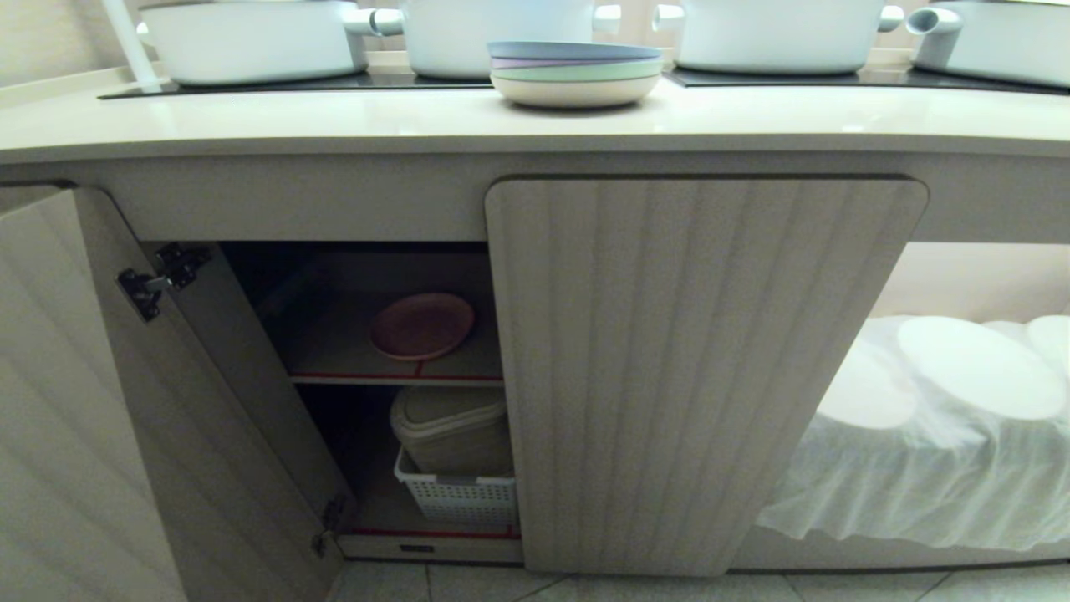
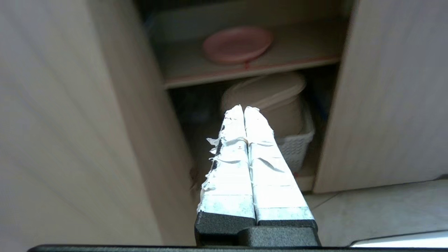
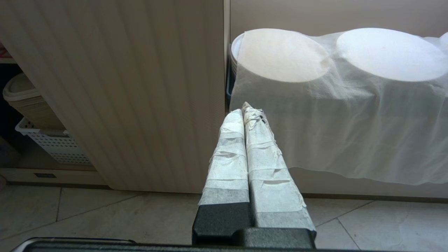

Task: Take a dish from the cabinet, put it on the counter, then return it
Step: Take the plate from the cabinet

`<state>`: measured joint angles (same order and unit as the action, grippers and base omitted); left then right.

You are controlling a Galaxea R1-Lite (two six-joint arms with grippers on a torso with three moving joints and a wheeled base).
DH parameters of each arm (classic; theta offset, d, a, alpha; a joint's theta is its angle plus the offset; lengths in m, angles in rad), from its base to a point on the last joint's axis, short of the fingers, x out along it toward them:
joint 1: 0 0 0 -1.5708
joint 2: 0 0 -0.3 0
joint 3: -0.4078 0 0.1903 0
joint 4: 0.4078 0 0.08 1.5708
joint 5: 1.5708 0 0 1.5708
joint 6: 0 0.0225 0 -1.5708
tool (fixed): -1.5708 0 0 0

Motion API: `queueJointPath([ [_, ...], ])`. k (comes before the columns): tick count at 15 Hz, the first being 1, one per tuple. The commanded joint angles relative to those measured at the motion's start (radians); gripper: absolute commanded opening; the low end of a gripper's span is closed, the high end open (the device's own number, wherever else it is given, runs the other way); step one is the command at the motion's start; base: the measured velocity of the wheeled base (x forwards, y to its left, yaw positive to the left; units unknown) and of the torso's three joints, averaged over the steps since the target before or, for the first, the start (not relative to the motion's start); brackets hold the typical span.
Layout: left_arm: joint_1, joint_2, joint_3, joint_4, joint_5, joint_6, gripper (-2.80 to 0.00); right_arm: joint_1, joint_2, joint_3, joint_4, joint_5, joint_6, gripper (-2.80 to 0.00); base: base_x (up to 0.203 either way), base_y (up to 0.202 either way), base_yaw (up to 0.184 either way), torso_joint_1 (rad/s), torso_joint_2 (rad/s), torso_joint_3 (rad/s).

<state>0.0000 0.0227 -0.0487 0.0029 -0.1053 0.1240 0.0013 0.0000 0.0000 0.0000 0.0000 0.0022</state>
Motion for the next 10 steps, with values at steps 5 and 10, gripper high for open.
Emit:
queueJointPath([
  [5, -0.001, 0.412, -0.217, -0.006, -0.112, 0.002, -2.8, 0.0, 0.0, 0.0, 0.0, 0.0, 0.001, -2.8, 0.0, 0.0, 0.0, 0.0, 0.0, 0.0],
  [10, -0.023, 0.867, -0.372, -0.034, -0.149, 0.01, -2.8, 0.0, 0.0, 0.0, 0.0, 0.0, 0.0, -2.8, 0.0, 0.0, 0.0, 0.0, 0.0, 0.0],
])
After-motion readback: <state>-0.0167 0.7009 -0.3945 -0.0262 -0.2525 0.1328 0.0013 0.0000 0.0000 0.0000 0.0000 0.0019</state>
